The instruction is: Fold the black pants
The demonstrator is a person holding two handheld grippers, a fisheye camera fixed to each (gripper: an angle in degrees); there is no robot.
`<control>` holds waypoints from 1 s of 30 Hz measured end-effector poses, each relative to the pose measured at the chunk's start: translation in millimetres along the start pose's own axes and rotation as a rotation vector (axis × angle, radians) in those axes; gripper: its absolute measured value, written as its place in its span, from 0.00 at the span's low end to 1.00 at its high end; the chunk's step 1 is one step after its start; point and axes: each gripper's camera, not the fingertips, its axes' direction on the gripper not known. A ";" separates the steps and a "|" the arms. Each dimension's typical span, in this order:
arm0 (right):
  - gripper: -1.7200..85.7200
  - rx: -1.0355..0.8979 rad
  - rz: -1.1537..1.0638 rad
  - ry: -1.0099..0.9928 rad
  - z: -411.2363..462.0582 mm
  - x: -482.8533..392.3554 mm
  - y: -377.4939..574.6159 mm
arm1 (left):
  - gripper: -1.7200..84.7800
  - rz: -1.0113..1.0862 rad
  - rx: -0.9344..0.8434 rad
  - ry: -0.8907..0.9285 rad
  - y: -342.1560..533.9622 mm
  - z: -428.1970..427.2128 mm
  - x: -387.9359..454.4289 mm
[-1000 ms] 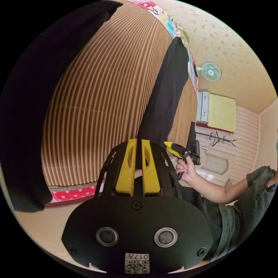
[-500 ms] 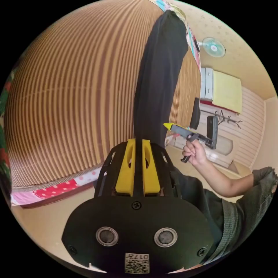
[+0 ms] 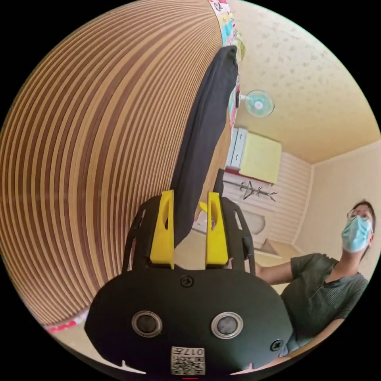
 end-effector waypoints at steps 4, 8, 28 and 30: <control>0.18 0.032 -0.063 -0.109 -3.7 4.5 -60.3 | 0.18 0.110 -0.080 -0.070 -63.2 14.2 12.3; 0.17 -0.053 -0.118 -0.204 14.5 -8.0 -102.5 | 0.16 0.193 -0.215 -0.116 -88.4 46.3 24.8; 0.03 0.140 -0.643 -0.591 -190.8 -212.0 138.0 | 0.07 0.707 -0.145 0.279 164.9 -22.2 253.7; 0.03 0.156 -0.735 -0.606 -217.4 -248.2 157.6 | 0.07 0.804 -0.134 0.300 186.3 -31.9 296.3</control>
